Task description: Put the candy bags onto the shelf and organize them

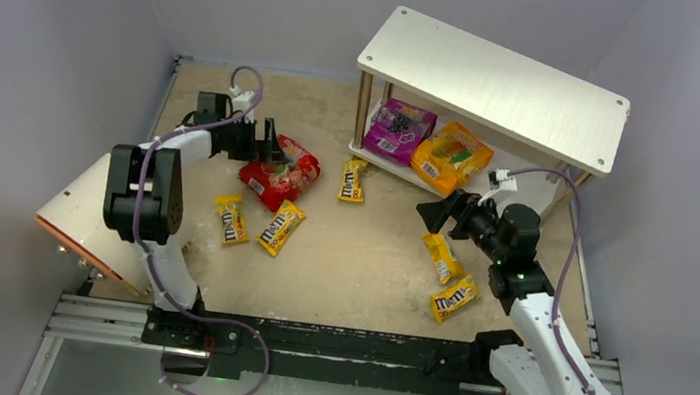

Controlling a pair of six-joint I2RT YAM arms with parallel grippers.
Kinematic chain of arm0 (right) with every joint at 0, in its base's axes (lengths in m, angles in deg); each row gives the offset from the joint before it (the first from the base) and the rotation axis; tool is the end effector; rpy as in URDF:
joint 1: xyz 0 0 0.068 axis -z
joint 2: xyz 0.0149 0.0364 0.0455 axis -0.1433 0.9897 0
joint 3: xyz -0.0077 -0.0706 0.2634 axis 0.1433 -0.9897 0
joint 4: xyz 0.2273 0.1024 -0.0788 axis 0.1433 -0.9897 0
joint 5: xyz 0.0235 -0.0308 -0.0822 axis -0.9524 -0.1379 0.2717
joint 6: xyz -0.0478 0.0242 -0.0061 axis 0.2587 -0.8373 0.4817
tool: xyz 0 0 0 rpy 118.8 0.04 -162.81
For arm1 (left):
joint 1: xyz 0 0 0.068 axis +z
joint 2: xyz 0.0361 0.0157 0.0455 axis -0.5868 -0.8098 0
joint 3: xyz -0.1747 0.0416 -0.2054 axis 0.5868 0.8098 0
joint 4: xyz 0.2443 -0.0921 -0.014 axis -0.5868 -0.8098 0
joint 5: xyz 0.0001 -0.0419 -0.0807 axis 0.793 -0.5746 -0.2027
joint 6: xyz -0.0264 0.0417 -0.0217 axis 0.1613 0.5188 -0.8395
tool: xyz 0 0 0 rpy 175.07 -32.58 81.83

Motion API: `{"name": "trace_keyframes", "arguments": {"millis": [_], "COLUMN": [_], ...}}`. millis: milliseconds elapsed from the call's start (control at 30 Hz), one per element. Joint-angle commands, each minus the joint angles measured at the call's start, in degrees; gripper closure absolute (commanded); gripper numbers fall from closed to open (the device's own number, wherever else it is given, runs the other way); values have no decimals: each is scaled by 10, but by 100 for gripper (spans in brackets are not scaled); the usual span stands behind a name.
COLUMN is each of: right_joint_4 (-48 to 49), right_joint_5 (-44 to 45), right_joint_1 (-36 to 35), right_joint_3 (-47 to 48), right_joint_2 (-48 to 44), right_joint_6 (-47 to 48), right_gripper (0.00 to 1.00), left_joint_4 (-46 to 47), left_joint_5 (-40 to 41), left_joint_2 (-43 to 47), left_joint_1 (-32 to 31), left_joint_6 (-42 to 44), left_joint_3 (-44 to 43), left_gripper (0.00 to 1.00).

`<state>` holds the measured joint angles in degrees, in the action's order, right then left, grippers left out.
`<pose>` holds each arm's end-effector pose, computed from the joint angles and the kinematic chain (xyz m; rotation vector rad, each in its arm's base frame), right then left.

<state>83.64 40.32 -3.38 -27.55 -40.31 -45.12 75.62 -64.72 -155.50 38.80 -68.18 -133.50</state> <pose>0.1868 0.0507 0.2614 -0.0206 1.7909 0.7867 0.3838 -0.0006 0.1848 0.0541 2.3518 -0.7460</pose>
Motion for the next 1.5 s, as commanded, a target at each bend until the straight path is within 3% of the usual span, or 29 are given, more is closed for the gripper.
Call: {"name": "trace_keyframes", "arguments": {"millis": [0, 100, 167, 467, 567, 667, 733, 833, 933, 1100, 1267, 1467], "right_joint_4": [21, 20, 20, 39, 99, 153, 117, 65, 64, 111, 142, 200], "right_joint_5": [-21, -17, -15, -31, -87, -126, -93, 74, 174, 329, 353, 357], "right_joint_1": [-2, -2, -2, -2, -2, -8, -45, -194, -337, -506, -565, -574], "right_joint_3": [0, -2, -3, -2, -11, -10, 27, 93, 143, 185, 219, 239], "right_joint_2": [10, 9, 7, 14, 20, 32, 39, 61, 114, 225, 304, 360], "right_joint_6": [1, 1, 2, 12, -12, -31, 11, 127, 246, 469, 572, 625], "right_gripper": [3, 3, 3, 1, 1, 1, 1, 1, 1, 1, 1, 1], "left_joint_4": [-9, -5, -10, -7, -21, -60, -91, -142, -173, -234, -275, -319], "left_joint_5": [-92, -112, -106, -96, -64, 42, 105, 190, 179, 195, 231, 272], "left_joint_2": [-43, -57, -65, -58, -26, 28, 64, 104, 126, 163, 208, 229], "left_joint_1": [1, 1, 0, 0, -9, -24, -56, -109, -139, -168, -203, -241], "left_joint_6": [60, 56, 53, -17, -71, -132, -175, -262, -348, -447, -514, -544], "left_joint_3": [-25, -24, -28, -28, -27, -37, -49, -62, -55, -46, -46, -49], "left_gripper": [0, 2, 11, 78, 100, 100, 100, 100, 100, 100, 100, 100]}}
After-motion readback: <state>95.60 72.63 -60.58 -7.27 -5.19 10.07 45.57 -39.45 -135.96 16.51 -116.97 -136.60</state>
